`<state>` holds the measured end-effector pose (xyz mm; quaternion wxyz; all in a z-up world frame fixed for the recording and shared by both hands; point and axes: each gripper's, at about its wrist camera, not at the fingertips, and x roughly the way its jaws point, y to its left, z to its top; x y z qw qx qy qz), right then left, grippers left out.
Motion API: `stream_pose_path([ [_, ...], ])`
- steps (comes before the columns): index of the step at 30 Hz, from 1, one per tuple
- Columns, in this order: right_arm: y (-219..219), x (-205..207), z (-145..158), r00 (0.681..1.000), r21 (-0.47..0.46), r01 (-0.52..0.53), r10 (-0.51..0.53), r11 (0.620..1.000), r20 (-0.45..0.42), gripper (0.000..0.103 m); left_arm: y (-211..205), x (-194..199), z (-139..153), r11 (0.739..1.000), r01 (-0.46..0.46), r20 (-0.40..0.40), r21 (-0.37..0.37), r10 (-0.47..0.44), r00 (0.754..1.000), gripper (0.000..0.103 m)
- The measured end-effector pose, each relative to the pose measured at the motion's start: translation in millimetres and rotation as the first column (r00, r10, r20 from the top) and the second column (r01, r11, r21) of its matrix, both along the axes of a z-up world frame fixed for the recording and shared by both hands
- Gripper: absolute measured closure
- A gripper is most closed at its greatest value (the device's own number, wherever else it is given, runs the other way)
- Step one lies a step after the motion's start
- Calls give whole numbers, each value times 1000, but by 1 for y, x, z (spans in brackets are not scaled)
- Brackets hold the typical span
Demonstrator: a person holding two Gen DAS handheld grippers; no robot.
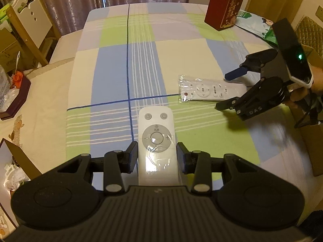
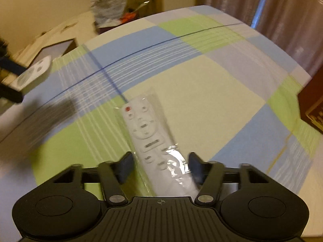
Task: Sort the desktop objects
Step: 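Grasp the wrapped white remote with the right gripper while the left gripper holds its remote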
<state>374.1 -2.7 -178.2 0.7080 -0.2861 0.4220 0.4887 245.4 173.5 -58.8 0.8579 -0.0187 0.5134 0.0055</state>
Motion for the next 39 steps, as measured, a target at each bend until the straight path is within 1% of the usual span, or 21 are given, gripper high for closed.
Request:
stream_pose_path([
  [1,-1,-1,1,1000,-4,21,-21,1000,-5,56,0,0,0,1000,1,1,1,-1,1000,68],
  [4,-5,-7,5,996,-26,82,-82,996,-28,64,1,1,-1,1000,6,2,-1,-6,1000,68],
  [8,-23,-27,10,979,-54,171,-176,984,-99,64,0,2,-4,1000,14,-1,-11,-14,1000,68],
  [10,-34,-38,14,965,-67,214,-222,975,-139,64,0,2,-5,1000,21,-2,-17,-21,1000,68],
  [13,-52,-56,22,939,-60,271,-278,961,-205,64,-1,1,-8,999,32,-4,-23,-32,999,68],
  [15,-63,-70,28,933,-39,288,-290,957,-211,64,-2,0,-10,999,39,-8,-29,-39,999,68],
  [17,-69,-80,33,934,-24,306,-305,952,-184,64,-2,-1,-12,998,46,-11,-34,-46,999,68],
  [18,-70,-83,35,935,-18,314,-313,949,-169,62,-3,-2,-12,998,48,-14,-37,-49,999,68],
  [19,-71,-84,36,933,-11,326,-323,945,-161,40,-4,-3,-13,998,51,-17,-39,-51,999,68],
  [20,-71,-84,37,928,2,342,-338,940,-155,26,-4,-4,-14,998,53,-21,-42,-54,998,68],
  [21,-71,-83,39,925,24,358,-351,933,-148,18,-5,-6,-15,998,55,-24,-43,-56,998,68],
  [23,-64,-81,39,921,46,371,-362,927,-142,18,-6,-8,-16,997,58,-30,-42,-60,998,68],
  [26,-52,-78,32,920,41,382,-376,923,-107,18,-7,-13,-15,998,60,-30,-37,-61,998,68],
  [27,-50,-78,27,921,35,381,-376,924,-100,24,-8,-15,-14,998,60,-29,-35,-61,998,68],
  [28,-46,-79,23,922,27,378,-374,925,-97,42,-8,-17,-13,998,58,-28,-33,-59,998,68],
  [29,-44,-80,19,923,16,375,-372,927,-97,49,-8,-18,-12,998,57,-26,-30,-58,998,68],
  [31,-42,-91,15,934,10,354,-353,935,-50,51,-8,-22,-11,998,55,-23,-26,-55,998,68],
  [32,-41,-96,15,940,11,342,-341,940,-24,57,-8,-24,-10,998,54,-22,-24,-54,998,68],
  [33,-42,-99,16,940,14,340,-339,940,-18,65,-8,-26,-10,998,53,-22,-23,-54,998,68],
  [37,-45,-117,17,942,-11,331,-331,943,-43,66,-10,-33,-9,998,54,-25,-21,-55,998,68],
  [39,-51,-128,18,938,-16,337,-337,941,-75,67,-13,-36,-10,998,59,-25,-26,-60,998,68],
])
